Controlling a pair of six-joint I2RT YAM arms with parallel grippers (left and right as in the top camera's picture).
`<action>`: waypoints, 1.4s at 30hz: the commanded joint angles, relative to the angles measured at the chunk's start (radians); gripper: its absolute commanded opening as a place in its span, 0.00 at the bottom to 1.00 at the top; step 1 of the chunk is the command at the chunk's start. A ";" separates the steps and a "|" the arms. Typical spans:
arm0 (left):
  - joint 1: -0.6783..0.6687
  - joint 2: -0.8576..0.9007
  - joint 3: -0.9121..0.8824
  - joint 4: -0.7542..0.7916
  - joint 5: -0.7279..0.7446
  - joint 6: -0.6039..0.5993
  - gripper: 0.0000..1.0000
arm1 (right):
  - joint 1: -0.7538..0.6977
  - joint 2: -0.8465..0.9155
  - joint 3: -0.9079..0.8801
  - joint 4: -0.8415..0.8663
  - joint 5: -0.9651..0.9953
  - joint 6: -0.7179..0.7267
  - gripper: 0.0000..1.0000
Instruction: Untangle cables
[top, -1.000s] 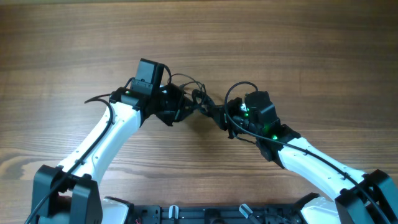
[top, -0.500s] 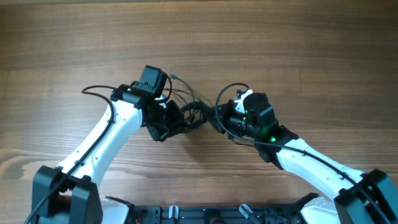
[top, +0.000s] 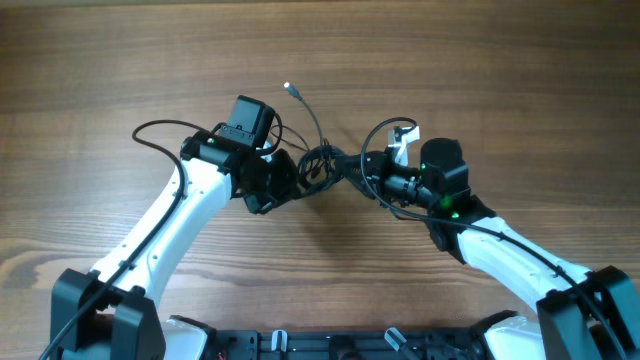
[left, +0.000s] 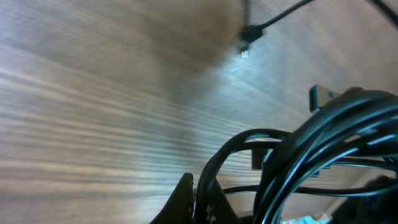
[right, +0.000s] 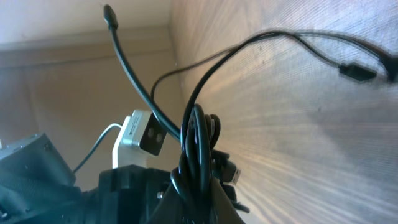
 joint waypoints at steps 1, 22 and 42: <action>0.031 0.008 -0.077 0.077 -0.014 0.074 0.04 | -0.137 -0.015 0.028 -0.028 0.181 -0.063 0.11; 0.144 0.008 -0.076 0.181 0.096 -0.204 0.04 | 0.140 -0.015 0.028 -0.121 0.018 -0.768 0.89; 0.144 0.008 -0.076 0.180 0.358 -0.179 0.04 | 0.447 -0.015 0.028 -0.123 0.800 -1.186 0.04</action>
